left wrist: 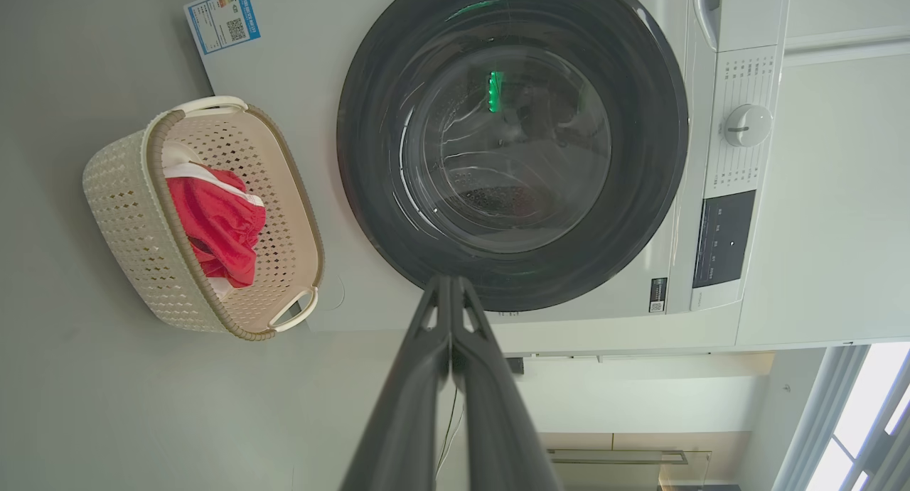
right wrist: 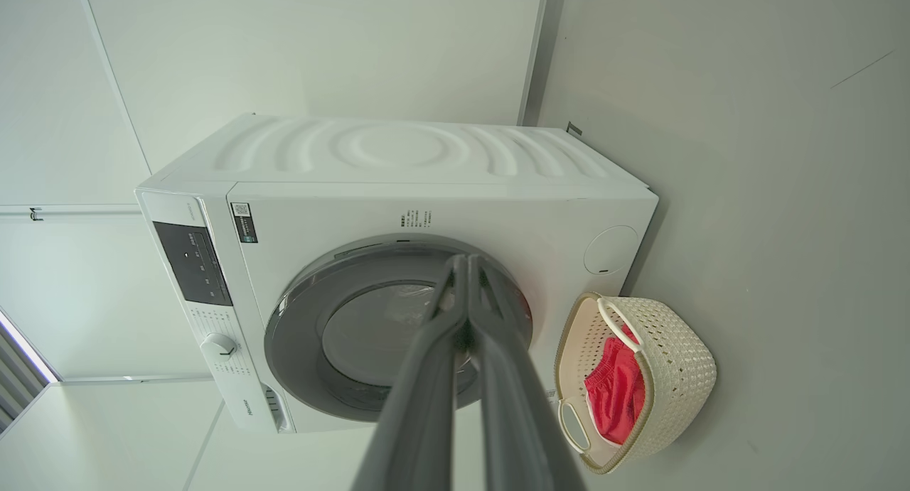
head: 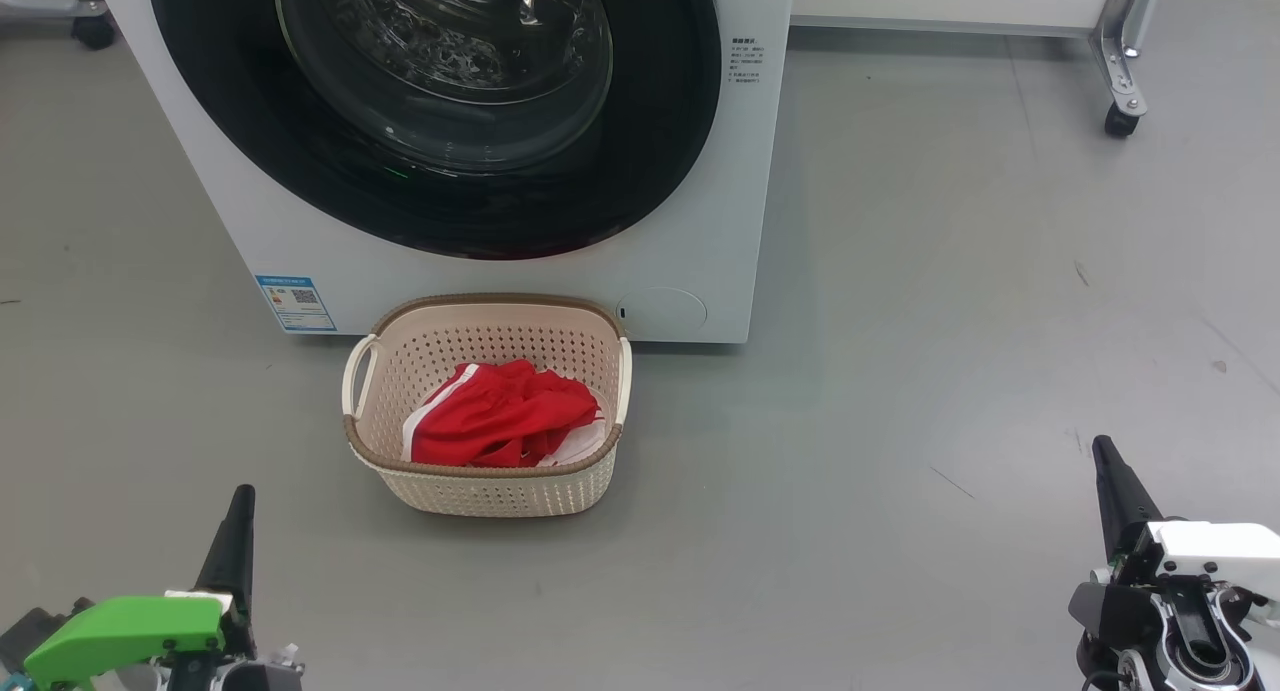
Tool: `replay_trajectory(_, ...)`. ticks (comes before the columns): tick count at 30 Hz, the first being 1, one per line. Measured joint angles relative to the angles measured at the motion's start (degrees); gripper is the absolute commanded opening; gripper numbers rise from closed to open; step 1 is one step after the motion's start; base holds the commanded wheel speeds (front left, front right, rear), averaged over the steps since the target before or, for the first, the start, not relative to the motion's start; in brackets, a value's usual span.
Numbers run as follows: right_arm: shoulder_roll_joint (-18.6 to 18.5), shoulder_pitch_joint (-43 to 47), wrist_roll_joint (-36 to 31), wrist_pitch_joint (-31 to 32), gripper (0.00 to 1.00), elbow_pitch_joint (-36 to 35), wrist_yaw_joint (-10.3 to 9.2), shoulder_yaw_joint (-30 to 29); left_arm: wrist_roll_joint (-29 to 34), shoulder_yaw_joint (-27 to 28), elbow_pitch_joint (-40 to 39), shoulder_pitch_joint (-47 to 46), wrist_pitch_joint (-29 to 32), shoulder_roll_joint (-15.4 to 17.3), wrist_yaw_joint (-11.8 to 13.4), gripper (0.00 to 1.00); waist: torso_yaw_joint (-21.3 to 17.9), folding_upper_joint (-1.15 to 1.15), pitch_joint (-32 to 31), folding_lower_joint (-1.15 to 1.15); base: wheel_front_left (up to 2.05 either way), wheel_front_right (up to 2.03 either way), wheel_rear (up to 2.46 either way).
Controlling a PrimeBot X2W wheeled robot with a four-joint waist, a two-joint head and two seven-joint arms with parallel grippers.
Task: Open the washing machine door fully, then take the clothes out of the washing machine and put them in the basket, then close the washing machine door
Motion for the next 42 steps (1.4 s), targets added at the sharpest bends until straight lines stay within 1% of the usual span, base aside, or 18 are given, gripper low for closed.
replay_trajectory(42,0.15,-0.01,0.0,0.01,0.0,0.0,0.0,-0.12,0.0,0.37,0.19,-0.03,0.25,-0.04,-0.01,0.0,0.01,0.0,0.0,0.0,0.0,0.0,0.0)
